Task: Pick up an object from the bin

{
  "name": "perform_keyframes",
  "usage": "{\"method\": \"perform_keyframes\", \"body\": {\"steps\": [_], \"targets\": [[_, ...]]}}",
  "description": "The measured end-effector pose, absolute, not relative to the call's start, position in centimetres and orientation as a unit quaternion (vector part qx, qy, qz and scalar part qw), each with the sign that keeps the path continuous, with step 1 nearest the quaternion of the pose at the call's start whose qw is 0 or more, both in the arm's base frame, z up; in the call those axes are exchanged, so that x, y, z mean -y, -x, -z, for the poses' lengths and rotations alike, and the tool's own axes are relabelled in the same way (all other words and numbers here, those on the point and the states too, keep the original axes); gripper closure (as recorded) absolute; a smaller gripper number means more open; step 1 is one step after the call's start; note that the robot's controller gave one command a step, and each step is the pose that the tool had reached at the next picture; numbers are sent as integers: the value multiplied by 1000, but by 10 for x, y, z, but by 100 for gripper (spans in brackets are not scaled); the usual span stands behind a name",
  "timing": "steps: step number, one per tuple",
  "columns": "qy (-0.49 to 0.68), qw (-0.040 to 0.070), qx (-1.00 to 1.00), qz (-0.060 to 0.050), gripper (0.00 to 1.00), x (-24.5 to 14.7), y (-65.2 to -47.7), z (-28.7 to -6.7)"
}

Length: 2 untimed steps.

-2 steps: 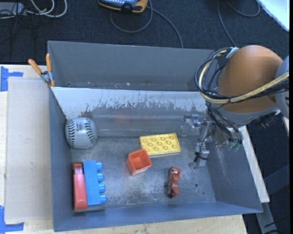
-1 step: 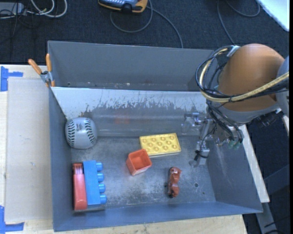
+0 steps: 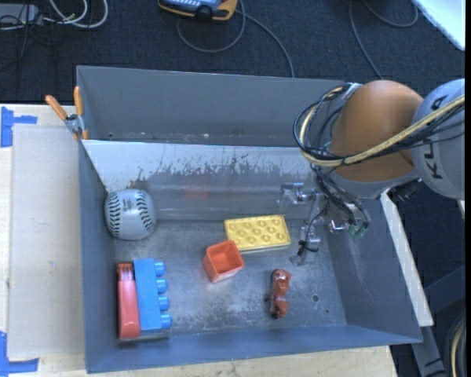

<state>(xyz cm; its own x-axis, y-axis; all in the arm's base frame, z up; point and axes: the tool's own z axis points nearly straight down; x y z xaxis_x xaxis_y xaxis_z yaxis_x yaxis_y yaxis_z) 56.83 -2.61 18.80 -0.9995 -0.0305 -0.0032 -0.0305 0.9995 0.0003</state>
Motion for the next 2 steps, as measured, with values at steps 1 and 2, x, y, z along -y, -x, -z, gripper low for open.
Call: {"method": "perform_keyframes", "body": {"steps": [1, 2], "targets": [[-20, 1, -1000, 0, 0, 32, -619, -159], [25, 2, -1000, 0, 0, 38, -618, -154]]}}
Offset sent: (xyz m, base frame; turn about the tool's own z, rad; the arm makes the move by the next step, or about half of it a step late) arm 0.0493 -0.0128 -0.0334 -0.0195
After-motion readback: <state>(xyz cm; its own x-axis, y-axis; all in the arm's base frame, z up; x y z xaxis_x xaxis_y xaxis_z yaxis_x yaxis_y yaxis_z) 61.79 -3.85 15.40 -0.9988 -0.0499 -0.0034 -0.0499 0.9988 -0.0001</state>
